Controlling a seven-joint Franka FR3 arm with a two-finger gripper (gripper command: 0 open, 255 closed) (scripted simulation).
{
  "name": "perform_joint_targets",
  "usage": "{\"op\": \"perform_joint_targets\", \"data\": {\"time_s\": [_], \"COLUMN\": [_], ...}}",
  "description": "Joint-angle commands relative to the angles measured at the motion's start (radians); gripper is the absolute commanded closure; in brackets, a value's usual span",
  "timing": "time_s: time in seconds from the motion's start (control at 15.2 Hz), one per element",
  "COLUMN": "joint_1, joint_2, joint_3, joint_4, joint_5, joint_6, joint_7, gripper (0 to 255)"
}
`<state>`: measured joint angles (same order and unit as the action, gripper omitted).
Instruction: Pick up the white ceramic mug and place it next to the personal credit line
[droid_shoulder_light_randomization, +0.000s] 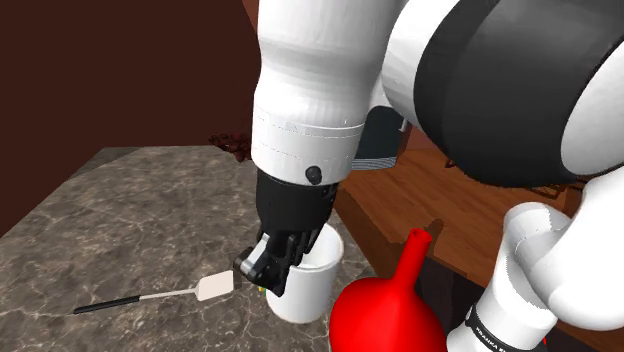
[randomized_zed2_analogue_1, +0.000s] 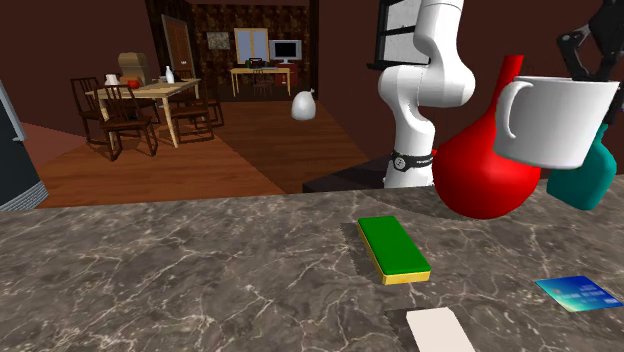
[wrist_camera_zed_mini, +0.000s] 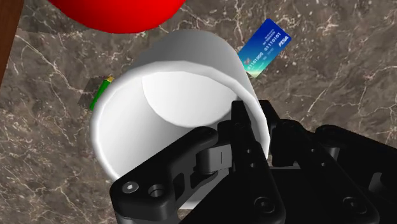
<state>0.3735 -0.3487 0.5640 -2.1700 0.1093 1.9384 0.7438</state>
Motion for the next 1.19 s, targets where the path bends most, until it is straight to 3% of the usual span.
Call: {"op": "perform_joint_targets", "data": {"time_s": [0.0,0.53,0.99,1.12], "joint_1": [0.016,0.068,0.087,0.088], "joint_2": [0.001,0.042,0.168,0.173], "joint_3": [0.035,0.190,0.366,0.370], "joint_4": [0.017,0.088,0.212,0.188], "joint_5": [0.006,0.008,-0.067,-0.070], "joint_6": [-0.013,-0.039,-0.065,-0.039], "joint_7": [0.051,0.261,0.494,0.498], "gripper": [255,255,255,255]}}
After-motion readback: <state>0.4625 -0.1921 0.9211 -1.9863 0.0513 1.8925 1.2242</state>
